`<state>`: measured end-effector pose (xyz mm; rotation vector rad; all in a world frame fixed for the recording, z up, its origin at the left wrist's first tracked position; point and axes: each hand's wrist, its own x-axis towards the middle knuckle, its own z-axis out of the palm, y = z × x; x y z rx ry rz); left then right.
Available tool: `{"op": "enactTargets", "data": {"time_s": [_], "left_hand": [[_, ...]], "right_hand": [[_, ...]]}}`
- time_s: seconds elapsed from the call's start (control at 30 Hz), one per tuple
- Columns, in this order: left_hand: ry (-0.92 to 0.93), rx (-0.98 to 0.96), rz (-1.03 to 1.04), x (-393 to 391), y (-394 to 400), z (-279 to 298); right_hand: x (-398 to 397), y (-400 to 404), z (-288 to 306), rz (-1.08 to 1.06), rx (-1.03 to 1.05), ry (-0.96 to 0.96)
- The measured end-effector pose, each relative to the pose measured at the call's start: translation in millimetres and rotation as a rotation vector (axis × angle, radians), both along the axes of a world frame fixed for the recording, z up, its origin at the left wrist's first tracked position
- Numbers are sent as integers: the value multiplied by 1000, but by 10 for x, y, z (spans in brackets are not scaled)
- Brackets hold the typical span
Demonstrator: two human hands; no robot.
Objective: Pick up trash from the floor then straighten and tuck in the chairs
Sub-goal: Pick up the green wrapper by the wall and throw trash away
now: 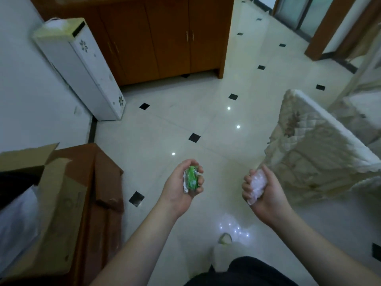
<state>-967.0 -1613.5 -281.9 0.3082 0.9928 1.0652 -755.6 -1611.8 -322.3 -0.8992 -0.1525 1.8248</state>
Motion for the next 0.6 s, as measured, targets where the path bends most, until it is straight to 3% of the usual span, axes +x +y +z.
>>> {"op": "enactTargets", "data": {"time_s": [0.3,0.6], "left_hand": [[51,-61,-30,220,1693,-98],[46,-79,-49,407,3117,-105]], "right_hand": [[289,1607,-142,-40,31,80],[541,3123,-76,-12,53,10]]}}
